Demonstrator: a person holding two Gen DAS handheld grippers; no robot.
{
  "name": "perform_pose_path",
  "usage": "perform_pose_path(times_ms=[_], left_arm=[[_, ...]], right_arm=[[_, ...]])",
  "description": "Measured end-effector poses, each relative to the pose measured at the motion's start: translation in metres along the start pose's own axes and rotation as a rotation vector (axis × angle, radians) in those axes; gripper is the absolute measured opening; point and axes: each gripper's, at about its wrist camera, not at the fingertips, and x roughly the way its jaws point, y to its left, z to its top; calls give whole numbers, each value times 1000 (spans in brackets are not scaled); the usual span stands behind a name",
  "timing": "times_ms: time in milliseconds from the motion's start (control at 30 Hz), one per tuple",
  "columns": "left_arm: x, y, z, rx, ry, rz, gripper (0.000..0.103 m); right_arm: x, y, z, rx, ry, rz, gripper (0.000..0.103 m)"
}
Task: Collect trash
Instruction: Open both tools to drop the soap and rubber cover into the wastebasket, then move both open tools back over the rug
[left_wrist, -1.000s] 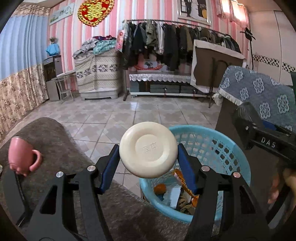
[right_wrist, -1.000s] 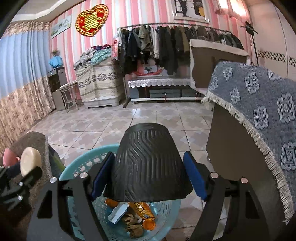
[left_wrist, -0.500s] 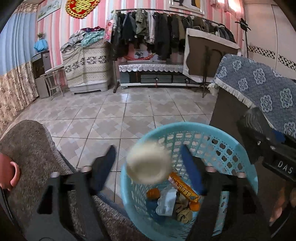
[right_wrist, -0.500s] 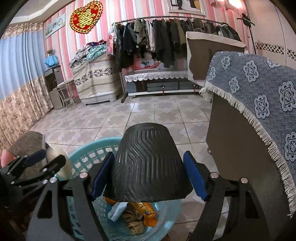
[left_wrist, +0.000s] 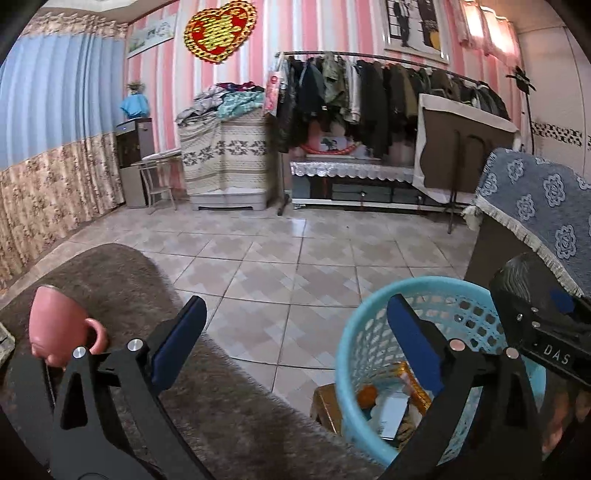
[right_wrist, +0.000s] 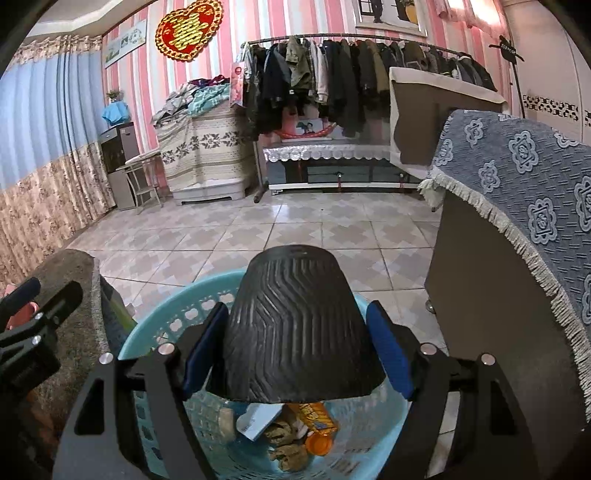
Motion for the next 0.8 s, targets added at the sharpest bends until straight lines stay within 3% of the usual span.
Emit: perform_pose_path(times_ms=[133,200,300,800], left_arm=[[-4,12,2,-35,-4,3,96],[-8,17,5,-49,-13,9,97],[-11,21,6,-68,-14,10,97],[-53,48,-6,-86,-16,55,97]], right_arm=[[2,4,1,-6,-16,7,78],[2,3,1,2,-26,7,91],[0,7,1,-18,-50,-2,95],[-15,17,9,-43,-85,-1,98]])
